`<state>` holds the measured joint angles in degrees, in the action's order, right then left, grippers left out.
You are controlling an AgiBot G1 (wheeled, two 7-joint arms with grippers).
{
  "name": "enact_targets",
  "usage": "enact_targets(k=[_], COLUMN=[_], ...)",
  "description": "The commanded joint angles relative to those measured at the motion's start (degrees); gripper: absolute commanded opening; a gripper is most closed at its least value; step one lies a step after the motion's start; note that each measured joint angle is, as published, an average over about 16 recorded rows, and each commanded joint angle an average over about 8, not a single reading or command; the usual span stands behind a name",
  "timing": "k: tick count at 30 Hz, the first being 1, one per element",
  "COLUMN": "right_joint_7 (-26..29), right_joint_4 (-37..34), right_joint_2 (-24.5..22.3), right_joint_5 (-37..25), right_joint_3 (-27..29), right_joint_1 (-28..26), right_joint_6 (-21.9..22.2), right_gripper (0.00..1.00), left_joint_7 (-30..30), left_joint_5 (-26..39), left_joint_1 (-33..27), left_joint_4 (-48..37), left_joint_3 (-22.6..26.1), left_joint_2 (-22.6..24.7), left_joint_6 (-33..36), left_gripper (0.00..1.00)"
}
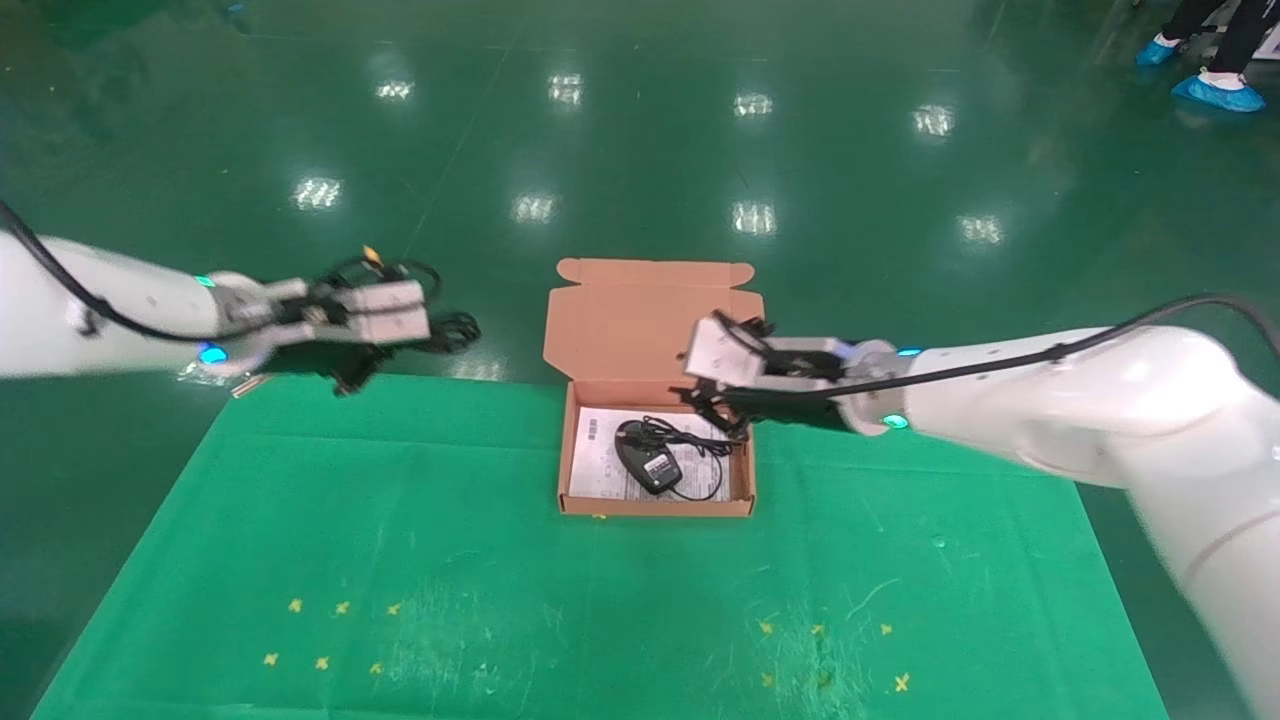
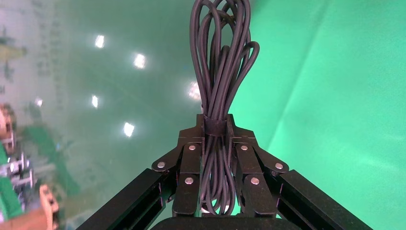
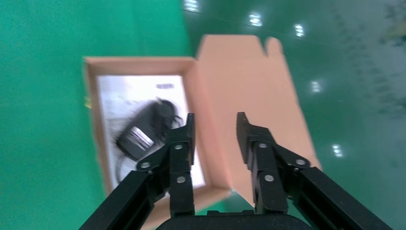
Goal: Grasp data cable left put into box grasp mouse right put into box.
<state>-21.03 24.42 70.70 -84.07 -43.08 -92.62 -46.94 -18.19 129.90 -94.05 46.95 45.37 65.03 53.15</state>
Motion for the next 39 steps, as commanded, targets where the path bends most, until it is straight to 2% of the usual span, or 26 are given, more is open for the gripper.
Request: enact_targets(k=[1,10,15,20,21,25,28,29,39], right_joint_7=[0.3,8.1,15.5,24.1,25.7,30.3,31.7,31.8,31.3], right_joint_4=[1.6,15.1,25.0,34.9,36.5,41.4,43.0,43.3,42.5], right_joint_2=[-1.5,-12.9,-19.3,-24.9,-25.7,-27.9,-28.5,-28.6,-28.2], right_joint_5=[0.5,-2.3,-4.7,-8.0,-8.7,-11.1,-12.1,-12.3,-12.0], right_joint_3=[0.4,0.2,-0.5,-1.3,-1.5,-2.0,-2.3,-2.3,-2.3], right_joint_1=[0.0,0.0,1.7,3.6,3.9,4.8,5.1,5.1,5.1], right_joint_6=[-0.1,-0.2,-0.4,-0.1,0.0,0.5,0.8,0.8,0.9], right_gripper=[1.00,1.00,1.00,1.00,1.00,1.00,1.00,1.00,1.00], left_joint_7=[0.4,3.1,5.5,5.8,5.6,4.5,4.0,4.0,4.1], left_joint_5=[-0.6,-1.6,-2.9,-6.1,-6.8,-9.4,-10.6,-10.7,-10.5], left_joint_1=[1.4,6.6,8.9,9.7,9.6,9.2,9.1,9.0,9.0], left_joint_4=[1.0,1.2,-0.3,-1.5,-1.7,-2.6,-3.0,-3.1,-2.8], left_joint_3=[0.2,1.6,4.1,8.9,9.9,13.1,14.3,14.5,14.0], left_joint_2=[0.6,9.1,12.5,13.4,13.5,13.8,13.9,14.0,13.5], left_joint_6=[-0.4,-8.4,-14.1,-18.6,-19.2,-21.1,-21.9,-22.0,-21.7], left_gripper=[0.00,0.00,0.00,0.00,0.05,0.55,0.93,1.00,1.00])
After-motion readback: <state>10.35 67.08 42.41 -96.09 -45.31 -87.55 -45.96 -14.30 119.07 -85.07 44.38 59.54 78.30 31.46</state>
